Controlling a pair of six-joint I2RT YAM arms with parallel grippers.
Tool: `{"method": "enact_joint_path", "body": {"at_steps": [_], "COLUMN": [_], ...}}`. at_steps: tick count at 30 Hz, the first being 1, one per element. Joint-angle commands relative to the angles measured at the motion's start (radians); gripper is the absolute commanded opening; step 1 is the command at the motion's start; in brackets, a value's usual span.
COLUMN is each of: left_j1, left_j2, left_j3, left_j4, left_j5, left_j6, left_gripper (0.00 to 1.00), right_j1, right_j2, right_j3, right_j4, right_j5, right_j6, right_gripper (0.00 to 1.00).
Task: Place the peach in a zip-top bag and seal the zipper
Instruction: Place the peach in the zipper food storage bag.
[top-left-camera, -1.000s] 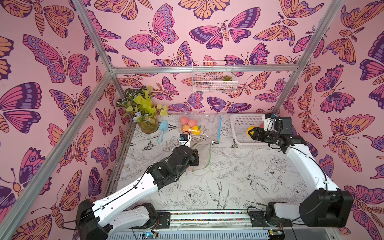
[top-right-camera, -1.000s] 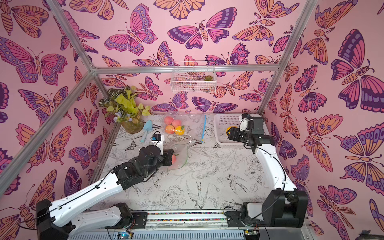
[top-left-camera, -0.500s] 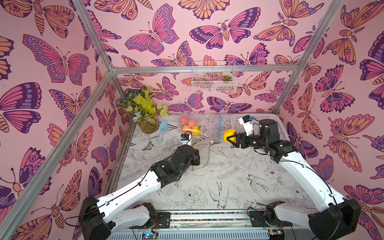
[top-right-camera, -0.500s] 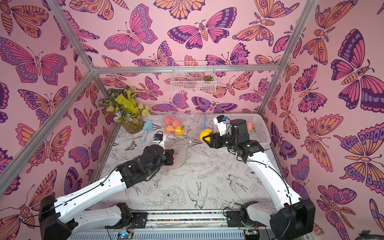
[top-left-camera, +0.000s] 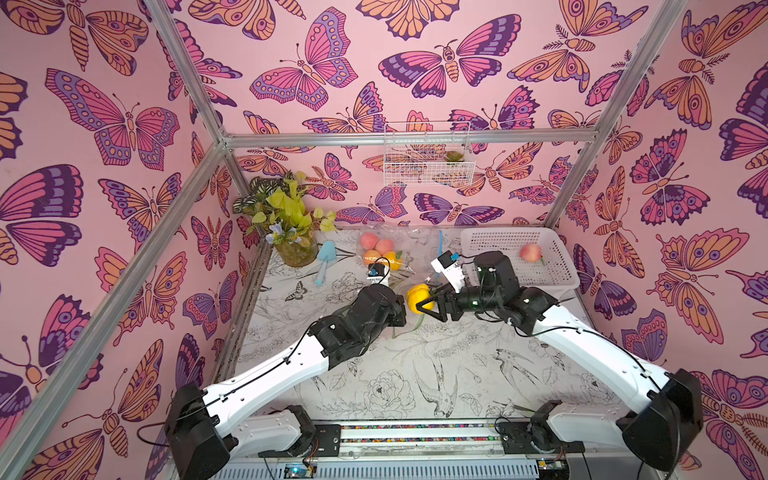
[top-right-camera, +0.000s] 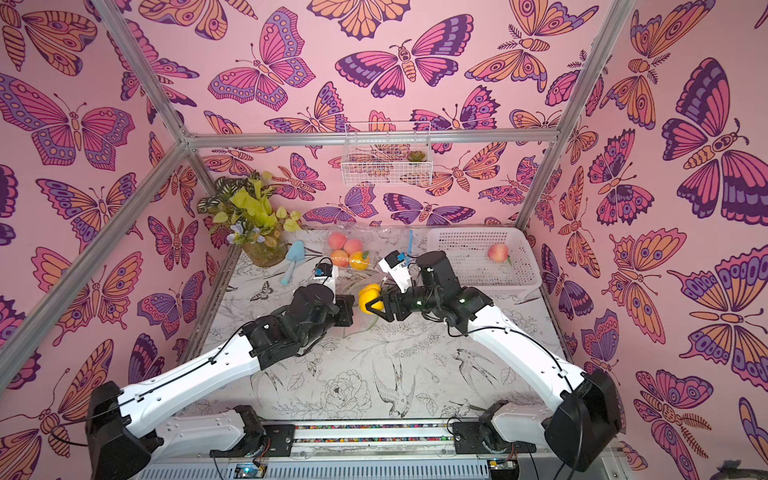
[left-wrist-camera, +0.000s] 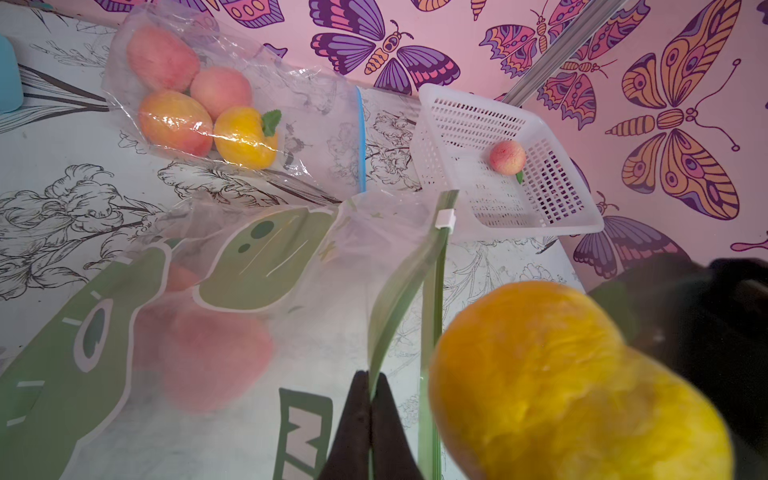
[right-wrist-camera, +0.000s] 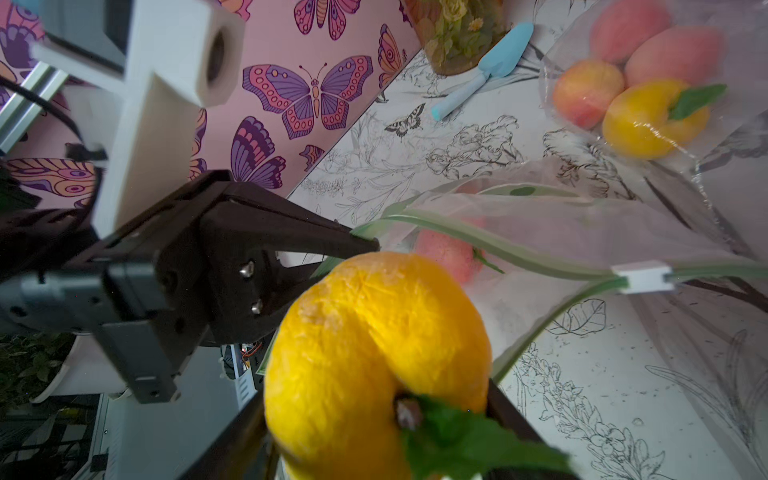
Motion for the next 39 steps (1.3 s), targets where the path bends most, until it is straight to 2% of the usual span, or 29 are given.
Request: {"method": "enact_joint_path", "body": {"at_steps": [1,5,10,18,23,33,39], "left_j1": [0.001,0.001,0.0,-0.001,-0.001,-0.001,0.001], "left_j2": [-0.003,-0.018,-0.022,-0.022,-0.03,-0.036,-0.04], "left_j3": [0.021,0.018,0.009,0.006,-0.011,-0.021,-0.026], "left_j4": [0.02,0.028,0.068,0.071,0.092,0.093,0.094], "left_j5": [0.019,0.024,0.09,0.135,0.152,0.141,0.131], "left_j6": [0.007,0.005,0.025,0.035,0.025,0.022,0.021], "left_gripper": [0.0,0.0,0.0,0.0,0.0,0.0,0.0], "right_j1": [0.019,0.02,0.02,0.022,0.035,0.053,0.054], "right_j2": [0.038,0.085,0.123,0.144,0.146,0.131,0.11], "right_j3": [-0.002,0.008,0.024,0.052,0.065,0.067,0.059], "right_j4": [0.04,0.037,0.024,0.019,0.002,-0.006,-0.003], "right_j5": [-0.007,-0.005,0.054,0.156,0.222,0.221,0.22], "right_j6": [0.021,0.032,0.043,0.08,0.078,0.045,0.032], "right_gripper": [0.67,0.67,0.67,0.68,0.73,0.88,0.92]}}
